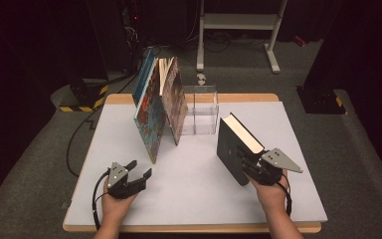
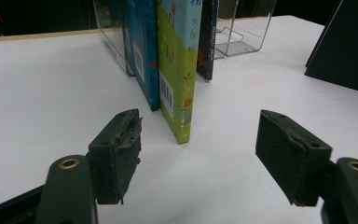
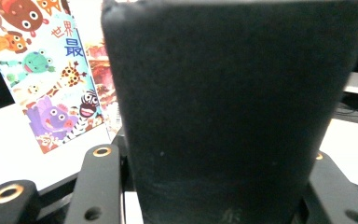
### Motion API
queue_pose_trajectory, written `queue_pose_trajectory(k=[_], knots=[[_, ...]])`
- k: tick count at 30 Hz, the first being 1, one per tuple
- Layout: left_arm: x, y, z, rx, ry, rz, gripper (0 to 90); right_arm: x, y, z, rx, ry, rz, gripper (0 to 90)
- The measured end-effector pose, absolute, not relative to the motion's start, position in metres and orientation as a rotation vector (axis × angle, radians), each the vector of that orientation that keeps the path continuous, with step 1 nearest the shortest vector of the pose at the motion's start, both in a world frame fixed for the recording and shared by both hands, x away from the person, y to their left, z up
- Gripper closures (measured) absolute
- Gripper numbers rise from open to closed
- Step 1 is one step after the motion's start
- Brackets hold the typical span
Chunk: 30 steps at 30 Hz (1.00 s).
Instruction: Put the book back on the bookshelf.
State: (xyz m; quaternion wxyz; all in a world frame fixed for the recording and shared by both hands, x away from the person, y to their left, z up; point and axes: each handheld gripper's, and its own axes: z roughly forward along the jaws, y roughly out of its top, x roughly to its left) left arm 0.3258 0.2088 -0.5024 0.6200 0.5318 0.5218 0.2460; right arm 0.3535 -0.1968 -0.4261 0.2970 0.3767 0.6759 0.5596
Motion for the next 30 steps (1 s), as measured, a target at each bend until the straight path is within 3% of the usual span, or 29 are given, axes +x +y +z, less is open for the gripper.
queue_pose_trajectory(k=[15, 30], knots=[[0.326, 0.209, -0.502, 1.215, 1.203, 0.549, 30.9, 0.36, -0.158, -0.41, 0.944, 1.812, 1.432, 54.3], [0.325, 0.216, -0.499, 1.177, 1.206, 0.533, 30.9, 0.422, -0.108, -0.394, 1.016, 1.698, 1.435, 54.2]])
